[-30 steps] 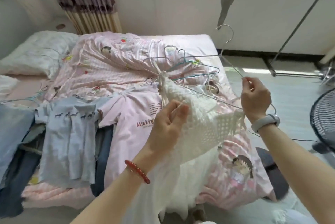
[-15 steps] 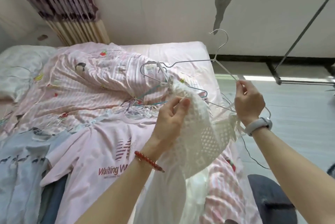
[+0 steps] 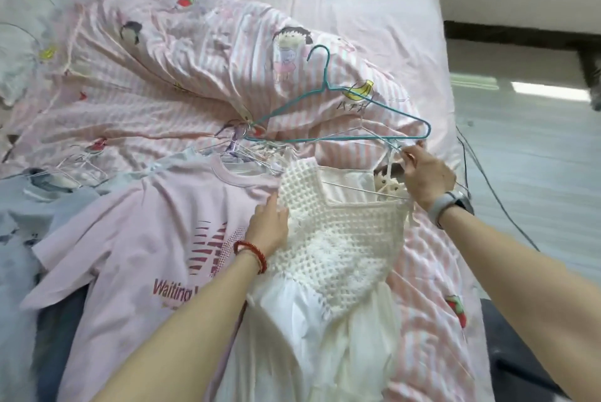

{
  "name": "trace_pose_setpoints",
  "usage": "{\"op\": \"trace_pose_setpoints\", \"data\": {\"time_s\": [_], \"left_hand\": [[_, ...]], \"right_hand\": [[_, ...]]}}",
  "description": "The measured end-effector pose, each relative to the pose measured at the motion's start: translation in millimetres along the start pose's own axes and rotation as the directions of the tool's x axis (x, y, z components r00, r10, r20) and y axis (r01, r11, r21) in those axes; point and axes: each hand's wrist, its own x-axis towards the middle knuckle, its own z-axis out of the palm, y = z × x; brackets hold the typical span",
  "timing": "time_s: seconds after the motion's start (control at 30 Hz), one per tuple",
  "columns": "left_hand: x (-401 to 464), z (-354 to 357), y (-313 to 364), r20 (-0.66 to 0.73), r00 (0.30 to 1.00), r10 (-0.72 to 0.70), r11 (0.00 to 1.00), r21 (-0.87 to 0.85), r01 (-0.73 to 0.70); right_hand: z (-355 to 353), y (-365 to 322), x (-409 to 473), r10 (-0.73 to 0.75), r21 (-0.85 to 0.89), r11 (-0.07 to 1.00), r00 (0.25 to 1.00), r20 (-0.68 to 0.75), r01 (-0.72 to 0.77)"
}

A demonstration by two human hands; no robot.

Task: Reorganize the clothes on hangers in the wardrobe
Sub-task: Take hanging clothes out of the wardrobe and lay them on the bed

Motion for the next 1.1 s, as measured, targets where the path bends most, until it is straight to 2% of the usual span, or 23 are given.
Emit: {"op": "trace_pose_setpoints", "data": {"time_s": [0.07, 0.17, 0.23, 0.33, 0.47, 0.57, 0.67, 0.7, 0.77, 0.8, 0.83, 0.87, 0.93, 1.0, 1.03, 1.1], "left_hand": [[-6, 18, -14, 0.034, 0.999, 0.030, 0.980, 0.194, -0.036], [-10, 28, -16, 0.034, 0.997, 0.071, 0.972, 0.221, -0.077], [-12, 31, -15, -0.012, 0.995, 0.100, 0.958, 0.271, -0.093], [-18, 34, -18, -0.102, 0.986, 0.132, 0.899, 0.432, -0.075], [-27, 32, -31, -0.016, 0.989, 0.145, 0.856, 0.504, -0.118], [-42, 25, -39, 0.037, 0.980, 0.194, 0.897, 0.399, -0.193], [-71, 18, -52, -0.083, 0.988, 0.132, 0.965, 0.240, -0.109], [-85, 17, -61, -0.103, 0.990, 0.099, 0.977, 0.197, -0.077], [-121, 16, -85, -0.111, 0.993, 0.039, 0.986, 0.165, -0.020], [-141, 15, -99, -0.110, 0.994, 0.001, 0.987, 0.162, 0.017], [-162, 14, -115, -0.106, 0.993, -0.043, 0.986, 0.159, 0.060], [-183, 13, -131, -0.102, 0.991, -0.086, 0.982, 0.157, 0.102], [-225, 7, -162, -0.113, 0.980, -0.162, 0.972, 0.153, 0.178], [-264, -4, -195, -0.181, 0.958, -0.224, 0.961, 0.124, 0.249], [-282, -12, -210, -0.229, 0.941, -0.249, 0.954, 0.107, 0.279], [-321, -27, -242, -0.321, 0.900, -0.294, 0.943, 0.057, 0.328]], "right_hand": [[13, 0, 12, -0.020, -0.021, 1.000, 1.000, 0.003, 0.020], [23, -11, 37, -0.063, 0.031, 0.997, 0.997, -0.044, 0.064], [30, -19, 53, -0.106, -0.021, 0.994, 0.994, 0.017, 0.107], [43, -21, 53, -0.144, -0.223, 0.958, 0.975, 0.172, 0.181], [55, -24, 3, -0.185, -0.205, 0.953, 0.963, 0.198, 0.225], [62, -32, -64, -0.245, -0.089, 0.956, 0.926, 0.287, 0.281], [63, -47, -144, -0.377, 0.077, 0.924, 0.867, 0.325, 0.374], [64, -52, -170, -0.432, 0.086, 0.898, 0.824, 0.366, 0.432], [69, -60, -219, -0.510, 0.028, 0.810, 0.680, 0.527, 0.586], [72, -62, -240, -0.490, -0.017, 0.774, 0.615, 0.618, 0.633], [75, -64, -257, -0.430, -0.058, 0.771, 0.585, 0.688, 0.634], [75, -67, -271, -0.353, -0.106, 0.794, 0.596, 0.721, 0.599], [72, -82, -293, -0.253, -0.188, 0.849, 0.692, 0.677, 0.494], [64, -106, -316, -0.287, -0.186, 0.861, 0.755, 0.590, 0.473], [61, -119, -329, -0.346, -0.148, 0.850, 0.748, 0.566, 0.505], [57, -147, -362, -0.485, -0.072, 0.785, 0.682, 0.547, 0.615]]}}
